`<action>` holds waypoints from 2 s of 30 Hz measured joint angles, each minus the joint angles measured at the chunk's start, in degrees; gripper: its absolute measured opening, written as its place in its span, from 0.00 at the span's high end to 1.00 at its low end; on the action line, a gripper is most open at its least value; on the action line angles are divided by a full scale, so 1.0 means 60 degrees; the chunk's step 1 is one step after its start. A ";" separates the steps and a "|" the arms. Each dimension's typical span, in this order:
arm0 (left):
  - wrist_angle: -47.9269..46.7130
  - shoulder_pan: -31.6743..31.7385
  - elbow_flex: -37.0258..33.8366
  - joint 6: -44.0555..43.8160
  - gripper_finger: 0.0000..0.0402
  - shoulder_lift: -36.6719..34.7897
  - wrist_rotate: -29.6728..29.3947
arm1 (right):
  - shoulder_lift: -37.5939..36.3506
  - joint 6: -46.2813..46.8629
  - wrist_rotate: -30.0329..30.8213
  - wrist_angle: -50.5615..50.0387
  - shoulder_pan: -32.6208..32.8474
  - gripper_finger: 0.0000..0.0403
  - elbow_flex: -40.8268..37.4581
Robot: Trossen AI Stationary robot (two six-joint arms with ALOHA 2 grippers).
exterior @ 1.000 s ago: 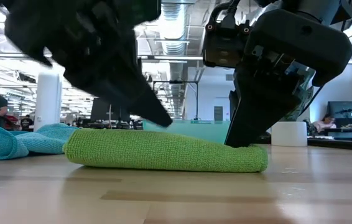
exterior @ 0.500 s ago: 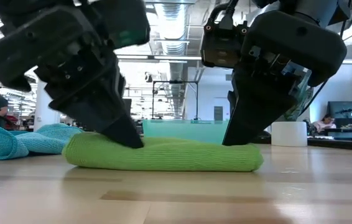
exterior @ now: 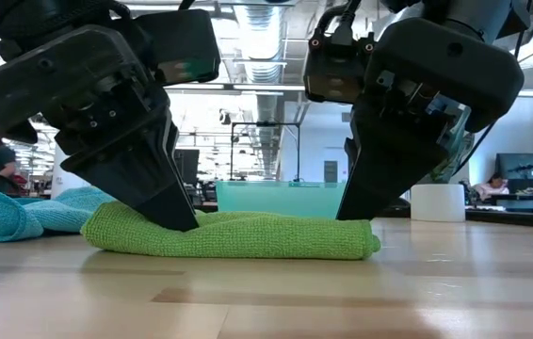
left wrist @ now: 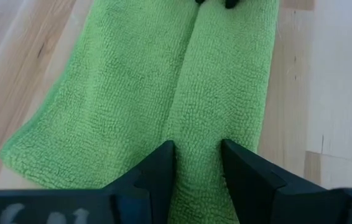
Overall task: Roll microfiber towels into tight, uniform cylinder then place into a basket
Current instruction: Roll the green microfiber cloth
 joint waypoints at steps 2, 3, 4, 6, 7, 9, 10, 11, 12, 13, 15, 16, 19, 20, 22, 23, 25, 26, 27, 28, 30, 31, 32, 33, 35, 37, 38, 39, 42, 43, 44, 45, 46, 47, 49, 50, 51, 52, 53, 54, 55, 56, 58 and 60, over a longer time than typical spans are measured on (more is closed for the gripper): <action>0.0003 0.0000 0.0000 -0.0019 0.68 0.0002 0.0000 | 0.0000 -0.0031 -0.0004 0.0030 0.0000 0.73 0.0000; 0.0003 0.0000 0.0000 -0.0020 0.68 0.0004 -0.0006 | 0.0000 -0.0069 -0.0003 0.0040 0.0000 0.73 0.0000; 0.0003 -0.0004 0.0000 -0.0024 0.68 0.0004 -0.0007 | 0.0000 -0.0093 0.0000 0.0042 0.0000 0.73 0.0000; 0.0007 0.0000 0.0000 -0.0027 0.68 0.0007 -0.0007 | 0.0000 -0.0206 0.0002 0.0046 0.0000 0.73 0.0000; 0.0007 0.0000 0.0000 -0.0027 0.68 0.0007 -0.0007 | 0.0000 -0.0229 0.0004 0.0048 0.0000 0.73 0.0000; 0.0007 0.0004 -0.0004 -0.0031 0.68 0.0011 -0.0007 | 0.0000 -0.0244 0.0007 0.0048 0.0000 0.73 0.0000; 0.0007 0.0004 -0.0004 -0.0031 0.68 0.0011 -0.0007 | 0.0000 -0.0247 0.0007 0.0048 0.0001 0.73 0.0000; 0.0007 0.0005 -0.0004 -0.0031 0.68 0.0011 -0.0010 | 0.0000 -0.0247 0.0007 0.0051 0.0008 0.73 0.0000; 0.0007 0.0006 -0.0004 -0.0033 0.68 0.0011 -0.0011 | 0.0000 -0.0250 0.0018 0.0055 0.0022 0.73 0.0000; 0.0009 0.0007 -0.0004 -0.0036 0.68 0.0015 -0.0011 | 0.0000 -0.0255 0.0025 0.0055 0.0025 0.73 0.0000; 0.0009 0.0007 -0.0007 -0.0109 0.68 0.0015 -0.0015 | 0.0000 -0.0264 0.0044 0.0058 0.0029 0.73 0.0000; 0.0007 0.0007 -0.0007 -0.0167 0.68 0.0015 -0.0015 | 0.0000 -0.0267 0.0044 0.0056 0.0029 0.73 0.0000; 0.0007 0.0007 -0.0007 -0.0282 0.68 0.0018 -0.0018 | 0.0000 -0.0347 0.0047 0.0007 0.0033 0.73 0.0000; 0.0007 0.0007 -0.0007 -0.0294 0.68 0.0018 -0.0018 | 0.0000 -0.0397 0.0047 -0.0025 0.0033 0.73 0.0000; 0.0007 0.0007 -0.0010 -0.0308 0.68 0.0018 -0.0018 | 0.0000 -0.0505 0.0051 -0.0110 0.0058 0.73 0.0000; 0.0007 0.0007 -0.0011 -0.0381 0.68 0.0018 -0.0018 | 0.0000 -0.0524 0.0061 -0.0161 0.0071 0.73 0.0004; 0.0010 0.0011 -0.0011 -0.0531 0.68 0.0022 -0.0018 | 0.0000 -0.0584 0.0082 -0.0272 0.0114 0.73 0.0007; 0.0007 0.0011 -0.0011 -0.0552 0.68 0.0022 -0.0018 | -0.0004 -0.0584 0.0086 -0.0362 0.0146 0.73 0.0015; 0.0007 0.0011 -0.0011 -0.0556 0.68 0.0022 -0.0018 | -0.0054 -0.0582 0.0086 -0.0507 0.0180 0.73 0.0018; 0.0009 0.0011 -0.0011 -0.0562 0.68 0.0022 -0.0018 | -0.0146 -0.0582 0.0082 -0.0755 0.0229 0.73 0.0018; 0.0003 0.0011 -0.0015 -0.0662 0.68 0.0024 -0.0018 | -0.0359 -0.0555 0.0047 -0.1124 0.0358 0.73 0.0000; 0.0003 0.0015 -0.0015 -0.0708 0.68 0.0025 -0.0018 | -0.0493 -0.0437 0.0064 -0.1299 0.0446 0.73 -0.0003; 0.0003 0.0015 -0.0015 -0.0759 0.68 0.0025 -0.0021 | -0.0660 -0.0244 0.0158 -0.1459 0.0562 0.73 -0.0004; 0.0001 0.0015 -0.0015 -0.0800 0.68 0.0025 -0.0041 | -0.0815 -0.0080 0.0289 -0.1525 0.0693 0.73 -0.0004; 0.0000 0.0015 -0.0015 -0.0873 0.68 0.0025 -0.0065 | -0.1068 0.0047 0.0808 -0.1769 0.1082 0.73 0.0004; 0.0000 0.0029 -0.0015 -0.0880 0.68 0.0029 -0.0111 | -0.1174 0.0052 0.1631 -0.1889 0.1592 0.73 0.0004; 0.0005 0.0039 -0.0015 -0.0880 0.68 0.0029 -0.0128 | -0.1188 0.0039 0.2207 -0.1918 0.1873 0.73 0.0004; 0.0007 0.0053 -0.0015 -0.0884 0.68 0.0033 -0.0137 | -0.1188 0.0005 0.2882 -0.1935 0.2148 0.73 0.0004; 0.0007 0.0100 -0.0015 -0.0949 0.68 0.0033 -0.0130 | -0.1043 -0.0284 0.5074 -0.1852 0.2922 0.73 0.0010; 0.0007 0.0117 -0.0015 -0.0949 0.68 0.0033 -0.0128 | -0.0924 -0.0424 0.5613 -0.1854 0.3084 0.73 0.0015; 0.0003 0.0142 -0.0015 -0.0953 0.68 0.0033 -0.0131 | -0.0796 -0.0662 0.5982 -0.1923 0.3203 0.73 -0.0003; 0.0007 0.0170 -0.0015 -0.0953 0.68 0.0033 -0.0133 | -0.0694 -0.0987 0.6149 -0.1917 0.3263 0.73 -0.0011; 0.0004 0.0193 -0.0015 -0.0952 0.68 0.0033 -0.0157 | -0.0619 -0.1360 0.6193 -0.1814 0.3289 0.73 -0.0011; 0.0007 0.0228 -0.0015 -0.0950 0.68 0.0033 -0.0160 | -0.0581 -0.1695 0.6189 -0.1731 0.3287 0.73 -0.0011; 0.0003 0.0286 -0.0016 -0.0953 0.68 0.0033 -0.0164 | -0.0469 -0.2026 0.5986 -0.1379 0.3179 0.72 0.0000; 0.0003 0.0321 -0.0018 -0.0949 0.68 0.0033 -0.0163 | -0.0445 -0.2169 0.5765 -0.1295 0.3099 0.72 0.0000; 0.0007 0.0358 -0.0015 -0.0949 0.68 0.0033 -0.0160 | -0.0444 -0.2285 0.5536 -0.1255 0.3003 0.72 -0.0004; 0.0004 0.0388 -0.0015 -0.0952 0.68 0.0033 -0.0160 | -0.0444 -0.2310 0.5258 -0.1117 0.2896 0.72 -0.0001; 0.0003 0.0416 -0.0015 -0.0952 0.68 0.0033 -0.0160 | -0.0444 -0.2336 0.4980 -0.1036 0.2779 0.72 0.0000; 0.0003 0.0439 -0.0015 -0.0950 0.68 0.0033 -0.0160 | -0.0444 -0.2438 0.4715 -0.1008 0.2660 0.72 0.0000; 0.0004 0.0457 -0.0015 -0.0949 0.68 0.0033 -0.0151 | -0.0444 -0.2611 0.4490 -0.0971 0.2552 0.72 0.0000; 0.0006 0.0474 -0.0015 -0.0949 0.68 0.0033 -0.0122 | -0.0444 -0.2778 0.4293 -0.0871 0.2454 0.72 0.0000; 0.0007 0.0497 -0.0015 -0.0949 0.68 0.0033 -0.0038 | -0.0445 -0.3178 0.3996 -0.0638 0.2278 0.70 0.0000; 0.0007 0.0499 -0.0015 -0.0949 0.68 0.0033 -0.0025 | -0.0444 -0.3643 0.3712 -0.0430 0.2129 0.67 0.0000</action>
